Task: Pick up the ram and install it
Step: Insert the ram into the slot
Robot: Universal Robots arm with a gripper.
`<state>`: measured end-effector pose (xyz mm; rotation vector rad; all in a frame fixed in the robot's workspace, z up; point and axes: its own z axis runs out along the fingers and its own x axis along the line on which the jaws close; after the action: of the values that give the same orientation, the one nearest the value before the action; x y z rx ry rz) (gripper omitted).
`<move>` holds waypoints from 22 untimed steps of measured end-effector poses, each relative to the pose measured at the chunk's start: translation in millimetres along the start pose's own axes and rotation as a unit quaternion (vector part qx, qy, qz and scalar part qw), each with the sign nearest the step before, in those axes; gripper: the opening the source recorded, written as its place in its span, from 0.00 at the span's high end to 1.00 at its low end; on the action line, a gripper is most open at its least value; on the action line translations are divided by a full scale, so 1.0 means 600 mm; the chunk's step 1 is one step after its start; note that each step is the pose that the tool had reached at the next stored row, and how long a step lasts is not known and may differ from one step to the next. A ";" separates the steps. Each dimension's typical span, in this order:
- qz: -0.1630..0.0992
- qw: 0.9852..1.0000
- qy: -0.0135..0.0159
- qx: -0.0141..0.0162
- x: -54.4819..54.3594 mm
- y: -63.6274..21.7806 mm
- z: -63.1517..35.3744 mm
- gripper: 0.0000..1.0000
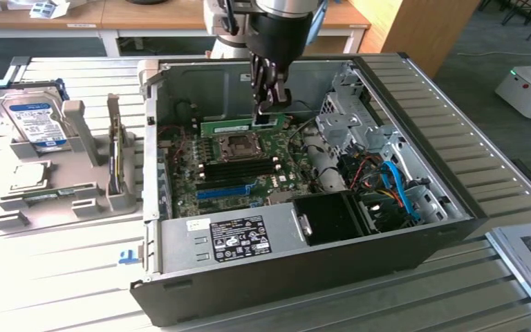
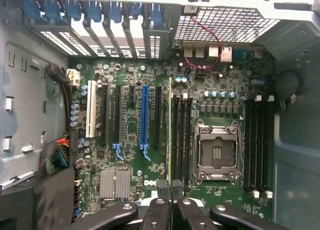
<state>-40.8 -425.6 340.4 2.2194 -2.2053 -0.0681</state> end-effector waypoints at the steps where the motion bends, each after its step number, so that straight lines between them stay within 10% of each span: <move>1: 0.000 1.000 0.000 0.000 0.000 0.000 0.002 0.88; 22: 0.000 1.000 0.000 0.000 0.001 -0.001 0.035 0.88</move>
<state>-40.8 -425.6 319.2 2.2195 -2.2054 -0.0682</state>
